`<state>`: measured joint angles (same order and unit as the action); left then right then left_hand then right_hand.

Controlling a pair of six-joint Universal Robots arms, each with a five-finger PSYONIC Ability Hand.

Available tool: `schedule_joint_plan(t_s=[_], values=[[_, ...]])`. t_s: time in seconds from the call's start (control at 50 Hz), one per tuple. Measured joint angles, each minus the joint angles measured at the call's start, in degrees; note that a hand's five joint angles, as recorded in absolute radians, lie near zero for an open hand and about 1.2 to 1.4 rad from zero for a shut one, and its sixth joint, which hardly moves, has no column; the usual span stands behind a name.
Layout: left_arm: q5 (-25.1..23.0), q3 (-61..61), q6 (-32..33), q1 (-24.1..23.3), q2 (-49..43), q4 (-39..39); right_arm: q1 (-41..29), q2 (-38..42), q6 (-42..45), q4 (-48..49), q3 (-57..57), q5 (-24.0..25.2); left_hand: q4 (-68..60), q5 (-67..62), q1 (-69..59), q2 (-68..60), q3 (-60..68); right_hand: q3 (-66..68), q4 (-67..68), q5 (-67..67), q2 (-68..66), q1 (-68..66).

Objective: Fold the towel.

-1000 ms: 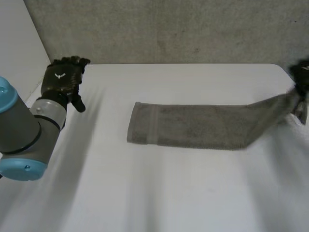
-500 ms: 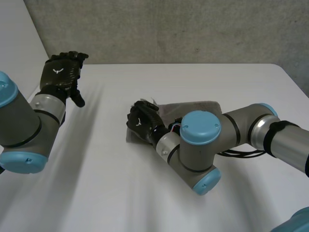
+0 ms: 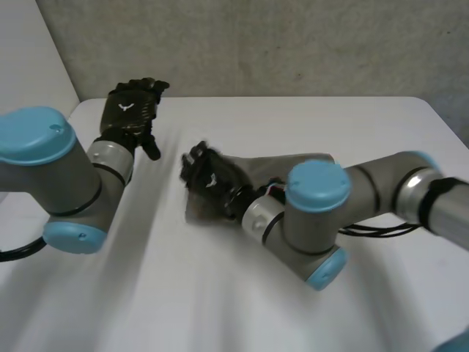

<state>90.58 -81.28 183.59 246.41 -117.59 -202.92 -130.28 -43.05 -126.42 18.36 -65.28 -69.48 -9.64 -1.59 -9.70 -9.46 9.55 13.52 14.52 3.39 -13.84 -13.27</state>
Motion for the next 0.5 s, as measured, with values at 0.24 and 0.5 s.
schedule_joint_plan(t_s=[0.24, 0.5], values=[[-0.26, 5.8, -6.58, -7.08, -7.42, 0.3, 15.48, -15.45, -31.11, -2.05, -15.31, -5.83, 0.0, 0.0, 0.0, 0.0, 0.0, 0.0, 0.0, 0.0, 0.0, 0.02], [0.29, 11.43, -6.13, -9.75, -20.12, 1.31, 20.55, -14.43, -33.09, -6.08, -22.21, -6.98, 0.0, -0.03, 0.0, -0.02, 0.0, 5.96, 4.88, 6.65, -5.48, -6.26]])
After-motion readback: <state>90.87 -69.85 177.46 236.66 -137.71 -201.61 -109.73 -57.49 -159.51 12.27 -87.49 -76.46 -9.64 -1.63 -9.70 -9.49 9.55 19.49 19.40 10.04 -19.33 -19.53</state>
